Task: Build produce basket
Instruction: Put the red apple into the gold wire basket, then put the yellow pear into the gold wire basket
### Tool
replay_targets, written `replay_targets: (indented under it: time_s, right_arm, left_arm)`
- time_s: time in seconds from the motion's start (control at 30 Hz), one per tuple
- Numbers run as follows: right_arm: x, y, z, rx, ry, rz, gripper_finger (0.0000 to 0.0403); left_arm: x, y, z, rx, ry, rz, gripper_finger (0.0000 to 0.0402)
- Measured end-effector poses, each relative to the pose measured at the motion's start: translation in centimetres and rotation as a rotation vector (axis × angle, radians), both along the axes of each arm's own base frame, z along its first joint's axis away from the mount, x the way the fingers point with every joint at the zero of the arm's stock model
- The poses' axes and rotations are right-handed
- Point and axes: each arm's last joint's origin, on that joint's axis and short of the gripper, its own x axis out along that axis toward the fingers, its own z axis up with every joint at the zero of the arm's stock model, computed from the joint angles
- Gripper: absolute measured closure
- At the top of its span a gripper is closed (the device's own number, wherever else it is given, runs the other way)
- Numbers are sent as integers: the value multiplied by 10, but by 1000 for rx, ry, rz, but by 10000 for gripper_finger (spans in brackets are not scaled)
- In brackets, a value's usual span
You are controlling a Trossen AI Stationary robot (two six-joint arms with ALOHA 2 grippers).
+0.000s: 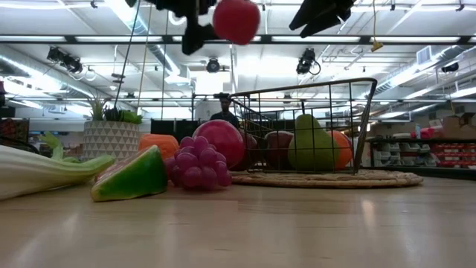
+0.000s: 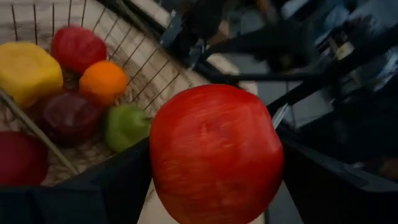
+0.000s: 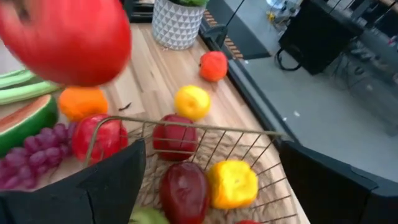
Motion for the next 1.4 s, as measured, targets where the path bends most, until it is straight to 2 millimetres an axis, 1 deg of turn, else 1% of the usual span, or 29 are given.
replay_targets:
  time_s: [0.13,0.2,0.3,0.47,0.6,0.7,0.8,0.9,1.0,1.1,1.2,1.33,1.4]
  right_arm:
    - [-3,3,-3,43,3,-20,30]
    - [-4,5,-4,58,5,-26,30]
    - [-4,8,-4,74,-5,-28,30]
    - [-5,13,-4,97,-17,-26,30]
    - [-6,18,-5,117,-22,-24,30]
    - [-8,21,-5,127,-22,-20,30]
    - [-8,24,-5,134,-26,-15,30]
    - [-9,26,-5,136,-27,-9,30]
    - [-9,27,-5,136,-26,-4,30]
    - [-9,27,-5,136,-27,-4,30]
    - [-9,27,-5,134,-25,-4,30]
    - [-9,27,-5,127,-18,1,30]
    - [-9,27,-5,119,-18,-1,30]
  left_arm:
    - [15,4,-17,33,39,-43,74]
    - [24,5,-19,48,43,-69,74]
    - [37,8,-22,92,96,-105,74]
    - [63,17,-19,212,198,-184,74]
    - [82,22,-29,310,275,-269,74]
    - [94,24,-34,350,287,-306,74]
    - [99,25,-35,405,297,-356,74]
    - [98,25,-38,431,321,-381,74]
    - [99,26,-38,476,337,-333,74]
    - [101,29,-44,530,378,-311,69]
    - [104,27,-50,563,405,-293,49]
    - [105,22,-51,566,406,-306,13]
    - [105,19,-51,566,408,-316,6]
